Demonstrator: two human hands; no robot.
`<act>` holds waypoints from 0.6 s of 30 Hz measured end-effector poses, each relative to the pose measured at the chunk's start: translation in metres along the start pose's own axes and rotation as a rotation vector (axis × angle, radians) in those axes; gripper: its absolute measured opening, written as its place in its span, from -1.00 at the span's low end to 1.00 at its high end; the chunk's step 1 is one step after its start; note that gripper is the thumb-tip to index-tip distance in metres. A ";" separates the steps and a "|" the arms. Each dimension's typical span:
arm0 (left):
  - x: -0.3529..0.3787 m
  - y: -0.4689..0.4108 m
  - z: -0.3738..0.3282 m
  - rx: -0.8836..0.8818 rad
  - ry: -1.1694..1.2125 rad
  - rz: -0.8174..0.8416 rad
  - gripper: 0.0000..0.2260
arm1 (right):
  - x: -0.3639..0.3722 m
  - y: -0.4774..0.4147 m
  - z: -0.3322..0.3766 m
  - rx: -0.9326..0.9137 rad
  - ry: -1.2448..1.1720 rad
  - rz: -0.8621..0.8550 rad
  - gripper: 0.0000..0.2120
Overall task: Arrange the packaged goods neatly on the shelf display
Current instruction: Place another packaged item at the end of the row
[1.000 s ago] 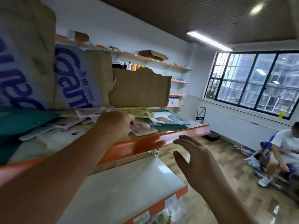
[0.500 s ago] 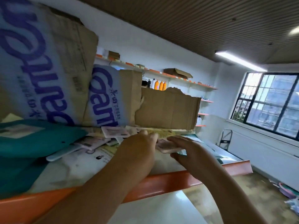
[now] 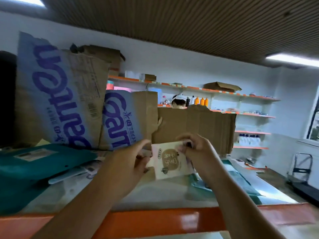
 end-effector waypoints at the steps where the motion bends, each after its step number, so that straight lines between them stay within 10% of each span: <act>1: 0.000 0.001 -0.001 0.013 -0.025 0.007 -0.54 | 0.000 -0.004 -0.004 0.033 -0.011 0.007 -0.80; 8: 0.005 0.005 -0.014 0.293 -0.267 0.037 -0.53 | 0.005 -0.015 -0.030 0.272 -0.117 0.087 -0.85; 18: 0.005 0.006 -0.003 0.196 -0.275 -0.011 -0.64 | 0.002 0.002 -0.020 -0.237 0.374 0.171 -0.54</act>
Point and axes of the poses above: each hand's wrist, its own y-axis away from the middle knuckle, its own x-axis out of the palm, z = x × y, the point moved 3 cm from there along -y, towards the middle knuckle, and after that the axes turned 15 degrees about -z, right-handed, at the moved point
